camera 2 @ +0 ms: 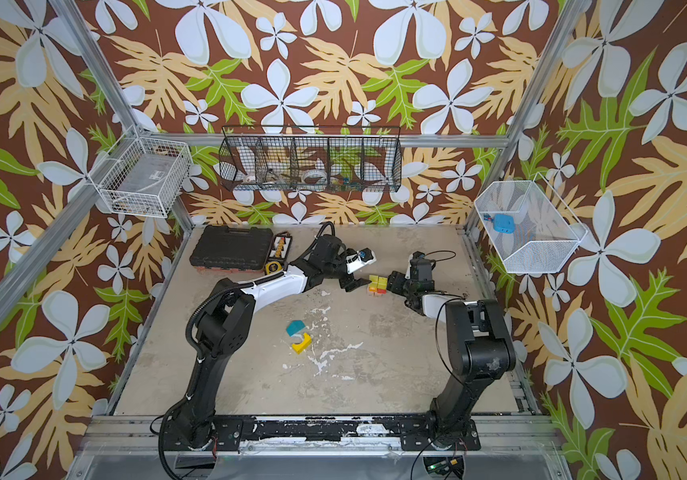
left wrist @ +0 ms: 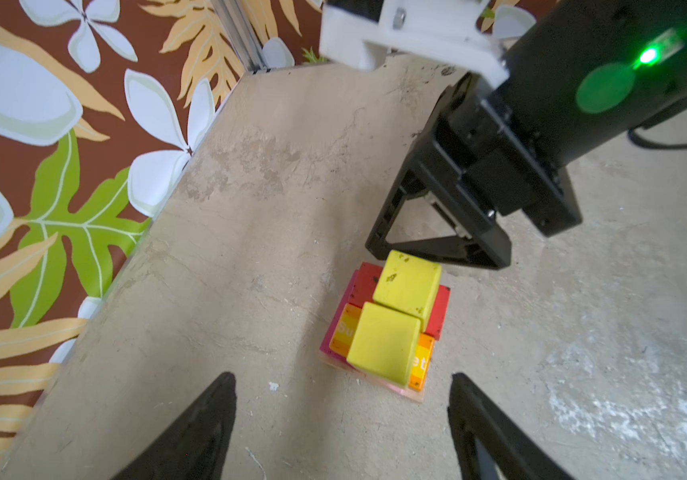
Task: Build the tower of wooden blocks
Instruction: 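Lower the yellow cube onto the tower next to the other yellow cube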
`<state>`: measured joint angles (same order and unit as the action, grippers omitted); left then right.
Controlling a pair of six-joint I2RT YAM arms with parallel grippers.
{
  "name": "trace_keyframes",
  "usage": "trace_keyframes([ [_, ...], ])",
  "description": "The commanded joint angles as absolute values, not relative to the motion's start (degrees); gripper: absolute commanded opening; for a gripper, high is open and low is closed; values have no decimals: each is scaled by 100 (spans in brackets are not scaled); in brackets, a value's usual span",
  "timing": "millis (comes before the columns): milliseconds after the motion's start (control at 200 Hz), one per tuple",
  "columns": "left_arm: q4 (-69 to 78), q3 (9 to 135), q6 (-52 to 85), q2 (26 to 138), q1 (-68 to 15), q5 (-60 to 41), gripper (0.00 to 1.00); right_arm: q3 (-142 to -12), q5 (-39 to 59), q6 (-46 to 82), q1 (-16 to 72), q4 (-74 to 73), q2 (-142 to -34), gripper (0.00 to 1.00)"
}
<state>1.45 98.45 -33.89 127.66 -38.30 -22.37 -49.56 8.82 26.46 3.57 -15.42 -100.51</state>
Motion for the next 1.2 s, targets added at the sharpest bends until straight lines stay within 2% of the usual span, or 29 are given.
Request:
trace_keyframes([
  [0,175,9895,-3280,12803,-3823,-1848,81,-5014,826,2575,360,-1470,-10090,73],
  [205,249,10090,-3054,13010,-3823,-1462,81,-5045,796,2575,360,-1454,-10116,72],
  [746,-116,10879,-3027,13541,-3913,-1436,83,-5054,800,2582,361,-1442,-10123,72],
  [1196,357,10125,-2936,12884,-3911,-1015,88,-5110,774,2593,361,-1393,-10173,72],
])
